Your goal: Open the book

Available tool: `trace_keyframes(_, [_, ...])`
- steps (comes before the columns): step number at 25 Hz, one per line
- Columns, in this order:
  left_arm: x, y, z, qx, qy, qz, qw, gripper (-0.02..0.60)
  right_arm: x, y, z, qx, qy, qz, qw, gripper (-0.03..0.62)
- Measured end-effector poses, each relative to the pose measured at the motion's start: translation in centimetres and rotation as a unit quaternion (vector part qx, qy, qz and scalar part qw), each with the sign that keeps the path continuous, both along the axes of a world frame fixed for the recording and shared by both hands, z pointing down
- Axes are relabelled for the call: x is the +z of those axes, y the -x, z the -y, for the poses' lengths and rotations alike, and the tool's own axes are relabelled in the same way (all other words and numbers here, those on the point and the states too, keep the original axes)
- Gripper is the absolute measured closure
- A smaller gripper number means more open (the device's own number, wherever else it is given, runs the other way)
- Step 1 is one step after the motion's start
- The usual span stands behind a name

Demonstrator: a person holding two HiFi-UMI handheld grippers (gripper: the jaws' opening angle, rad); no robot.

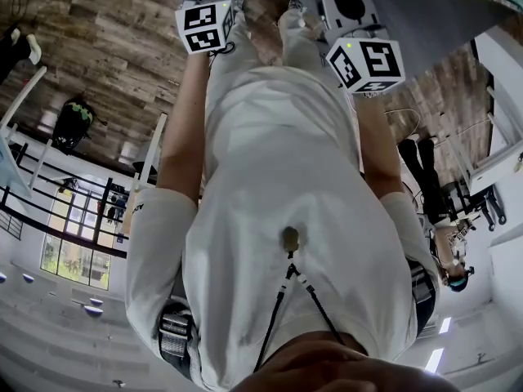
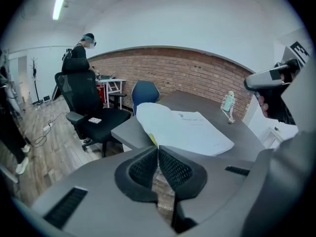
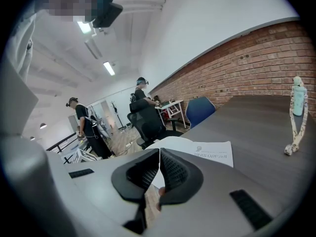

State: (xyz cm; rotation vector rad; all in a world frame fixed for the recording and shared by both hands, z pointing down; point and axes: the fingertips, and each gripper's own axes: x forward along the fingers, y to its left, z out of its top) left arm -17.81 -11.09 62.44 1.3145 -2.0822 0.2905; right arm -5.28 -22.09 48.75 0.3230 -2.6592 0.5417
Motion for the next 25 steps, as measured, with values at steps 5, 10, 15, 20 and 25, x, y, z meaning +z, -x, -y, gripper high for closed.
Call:
trace_keyframes(5, [0.7, 0.2, 0.2, -0.021, -0.004, -0.019, 0.9996, 0.555, 0.2, -0.2, 0.7, 0.004, 0.000, 0.000, 1.000, 0.557])
trace_keyframes(10, [1.1, 0.3, 0.2, -0.031, 0.000, -0.033, 0.9990, 0.554, -0.3, 0.0, 0.9, 0.004, 0.000, 0.001, 1.000, 0.557])
trace_keyframes(15, [2.0, 0.4, -0.5, -0.027, 0.009, -0.035, 0.9990, 0.554, 0.0, 0.2, 0.8, 0.007, 0.000, 0.000, 1.000, 0.557])
trace_keyframes(20, [1.8, 0.9, -1.1, -0.037, 0.011, -0.038, 0.9985, 0.554, -0.2, 0.3, 0.9, 0.008, 0.000, 0.001, 1.000, 0.557])
trace_keyframes(25, [0.7, 1.6, -1.4, -0.035, 0.001, -0.026, 0.9991, 0.554, -0.5, 0.6, 0.5, 0.011, -0.003, 0.003, 1.000, 0.557])
